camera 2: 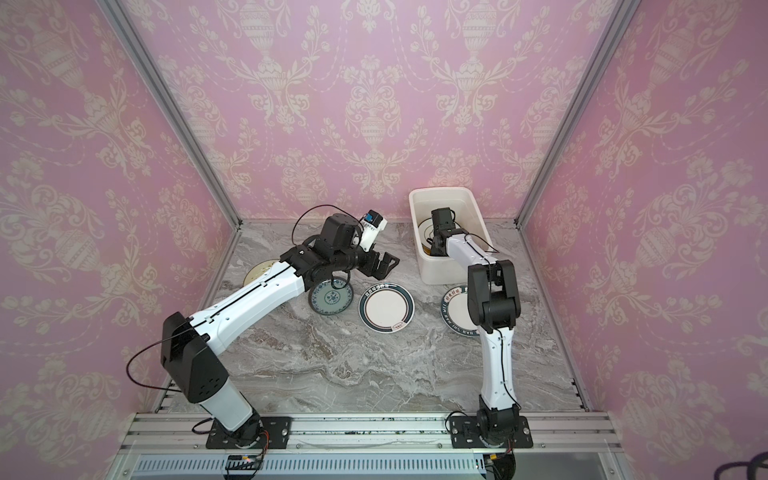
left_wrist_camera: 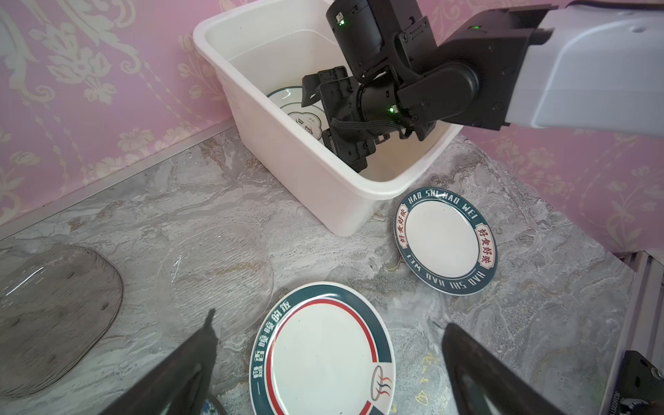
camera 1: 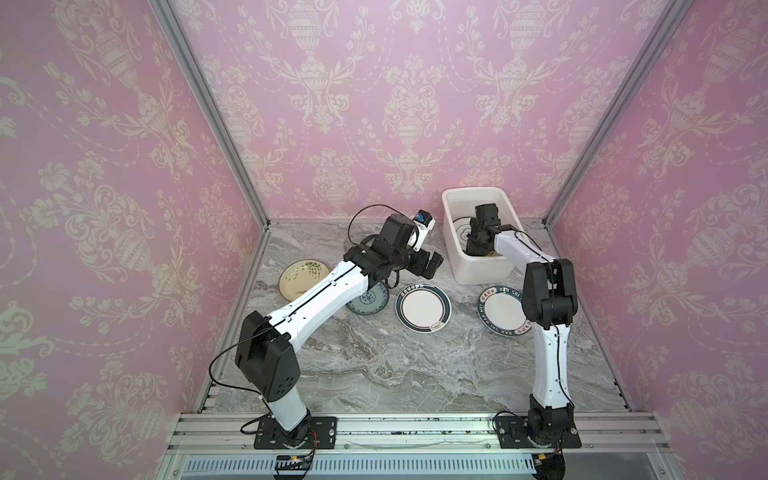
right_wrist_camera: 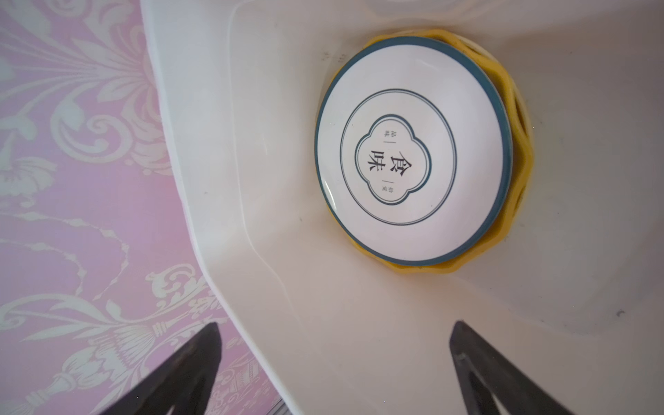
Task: Place the plates into the plastic bin on the countertop
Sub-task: 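Open the right gripper and raise it out of the bin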
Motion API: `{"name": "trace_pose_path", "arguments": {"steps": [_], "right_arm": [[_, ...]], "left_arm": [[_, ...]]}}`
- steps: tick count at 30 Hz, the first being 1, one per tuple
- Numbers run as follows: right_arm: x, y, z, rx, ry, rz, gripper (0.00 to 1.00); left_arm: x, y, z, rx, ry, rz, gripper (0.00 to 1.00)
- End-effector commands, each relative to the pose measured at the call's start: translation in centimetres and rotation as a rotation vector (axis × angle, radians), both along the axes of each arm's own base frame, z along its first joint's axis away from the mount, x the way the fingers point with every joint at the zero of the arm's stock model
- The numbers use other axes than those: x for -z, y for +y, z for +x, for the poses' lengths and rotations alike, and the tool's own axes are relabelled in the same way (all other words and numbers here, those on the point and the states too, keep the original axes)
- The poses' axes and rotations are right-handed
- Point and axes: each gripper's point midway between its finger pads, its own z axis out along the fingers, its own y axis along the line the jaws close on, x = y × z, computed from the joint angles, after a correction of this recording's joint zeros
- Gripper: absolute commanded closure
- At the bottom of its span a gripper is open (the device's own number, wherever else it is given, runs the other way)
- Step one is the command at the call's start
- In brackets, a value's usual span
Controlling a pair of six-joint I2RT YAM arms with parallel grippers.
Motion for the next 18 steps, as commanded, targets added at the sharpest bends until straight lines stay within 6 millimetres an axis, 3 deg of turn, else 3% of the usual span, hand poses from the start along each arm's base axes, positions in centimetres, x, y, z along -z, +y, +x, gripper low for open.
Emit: {"name": "trace_pose_path", "arguments": {"steps": [1, 9, 10, 14, 18], "right_arm": [[0.5, -0.1, 0.5, -0.025, 0.019, 0.012, 0.19], [-0.1, 0.1, 1.8, -0.086, -0.001, 0.035, 0.06], [-0.4, 0.1, 1.9, -0.097, -0.005, 0.037, 0.0], [-2.5, 0.1, 1.8, -0.142, -0.031, 0.03, 0.0], [-5.4, 0.2, 0.7, -0.234, -0.031, -0.033, 0.0]], "left_arm": [[-0.3, -0.1, 0.1, 0.014, -0.02, 0.032, 0.01], [-0.7, 0.6, 0.6, -0.018, -0.036, 0.04, 0.01], [-0.9, 0.7, 0.6, -0.025, -0.039, 0.037, 0.01], [-2.4, 1.8, 1.0, -0.092, -0.055, 0.022, 0.01], [-4.4, 4.3, 1.1, -0.21, -0.077, 0.042, 0.01]]}}
